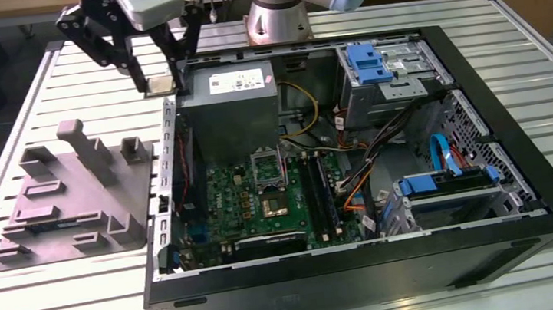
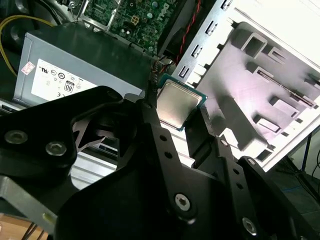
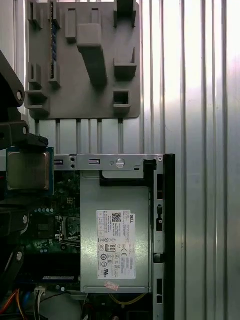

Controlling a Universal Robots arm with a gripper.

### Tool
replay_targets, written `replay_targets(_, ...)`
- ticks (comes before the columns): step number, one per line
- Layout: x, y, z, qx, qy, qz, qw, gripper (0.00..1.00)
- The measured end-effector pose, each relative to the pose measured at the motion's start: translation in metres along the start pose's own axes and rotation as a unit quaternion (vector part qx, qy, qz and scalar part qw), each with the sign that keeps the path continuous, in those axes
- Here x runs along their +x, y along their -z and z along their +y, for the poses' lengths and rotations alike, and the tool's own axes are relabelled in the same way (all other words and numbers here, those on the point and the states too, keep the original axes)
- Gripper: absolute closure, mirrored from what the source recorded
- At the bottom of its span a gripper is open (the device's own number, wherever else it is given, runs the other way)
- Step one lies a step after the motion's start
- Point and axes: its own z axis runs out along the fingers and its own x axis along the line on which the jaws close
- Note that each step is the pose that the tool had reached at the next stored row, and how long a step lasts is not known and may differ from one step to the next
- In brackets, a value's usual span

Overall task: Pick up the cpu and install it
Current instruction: 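Pick up the cpu and move it towards the insertion slot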

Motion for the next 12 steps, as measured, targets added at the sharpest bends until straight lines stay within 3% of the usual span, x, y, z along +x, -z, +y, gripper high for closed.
replay_targets(12, -0.0035, 0.0000, 0.0001, 0.0003, 0.000, 0.0000, 1.0000, 0.53)
